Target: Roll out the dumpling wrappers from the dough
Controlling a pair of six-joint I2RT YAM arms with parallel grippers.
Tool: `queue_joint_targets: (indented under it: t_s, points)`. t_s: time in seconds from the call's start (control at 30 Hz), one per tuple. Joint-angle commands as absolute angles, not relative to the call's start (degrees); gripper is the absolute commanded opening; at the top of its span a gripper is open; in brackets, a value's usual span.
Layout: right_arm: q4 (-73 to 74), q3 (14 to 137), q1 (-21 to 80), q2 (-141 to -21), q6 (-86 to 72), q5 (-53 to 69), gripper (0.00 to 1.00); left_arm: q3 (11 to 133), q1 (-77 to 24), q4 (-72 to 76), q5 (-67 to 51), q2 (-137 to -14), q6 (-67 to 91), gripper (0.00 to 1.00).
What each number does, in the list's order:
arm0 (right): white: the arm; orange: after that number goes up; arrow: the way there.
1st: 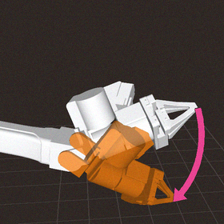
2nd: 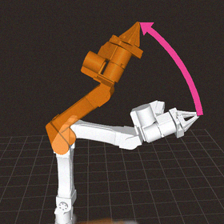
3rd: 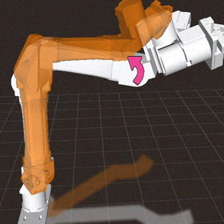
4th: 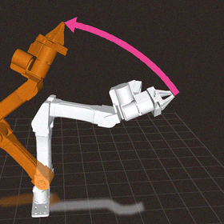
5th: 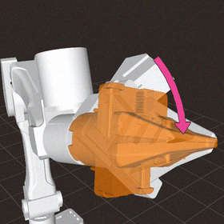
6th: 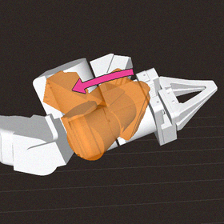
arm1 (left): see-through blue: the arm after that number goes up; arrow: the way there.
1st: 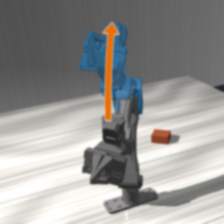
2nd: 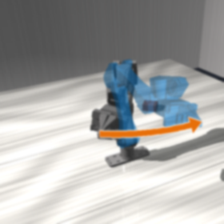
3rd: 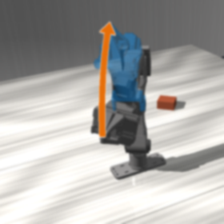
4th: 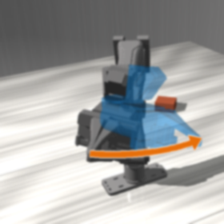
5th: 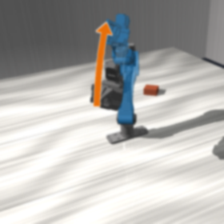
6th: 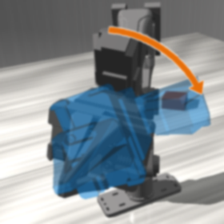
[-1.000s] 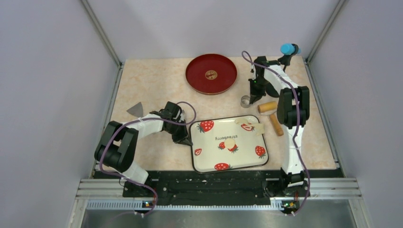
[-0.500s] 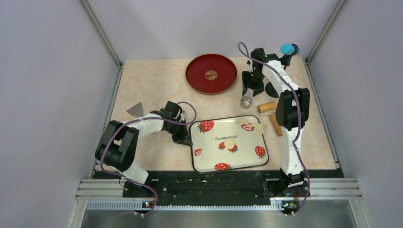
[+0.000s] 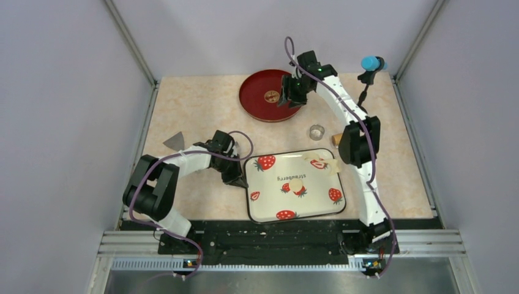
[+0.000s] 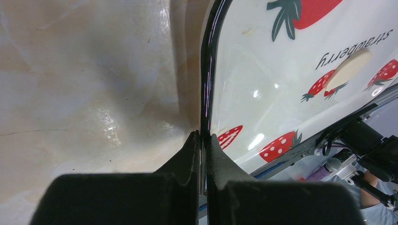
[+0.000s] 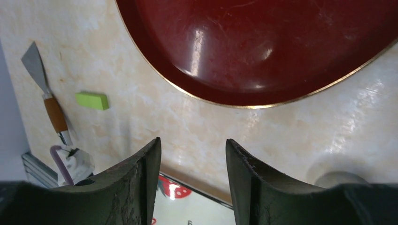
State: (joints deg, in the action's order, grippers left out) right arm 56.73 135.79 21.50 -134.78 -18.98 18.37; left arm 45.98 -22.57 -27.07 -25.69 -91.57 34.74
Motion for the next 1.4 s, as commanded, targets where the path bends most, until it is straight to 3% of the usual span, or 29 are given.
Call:
queue_joint_targets:
  t_s: [0.0,0.3,0.37,0.77,1.37]
  points:
    - [45.09,137.40,20.42,-137.87,-27.97,23.47,0.49,45.32,-22.19,-27.77,-18.49,-93.83,32.05,0.00]
    - [38.89,141.47,19.18,-148.45,-41.04,22.78,0.05,45.09,-22.24,-27.08,-18.78,-94.63,32.24,0.00]
    - [39.66,141.54,19.01,-149.87,-41.16,21.74,0.00,45.18,-22.16,-27.19,-18.84,-94.68,32.24,0.00]
    - [52.51,138.49,18.08,-149.97,-30.94,27.33,0.00,45.83,-22.15,-26.38,-18.65,-93.77,34.87,0.00]
    - [65.26,118.45,20.43,-133.71,-16.32,26.03,0.00,48.52,-21.67,-23.22,-21.88,-97.23,39.15,0.00]
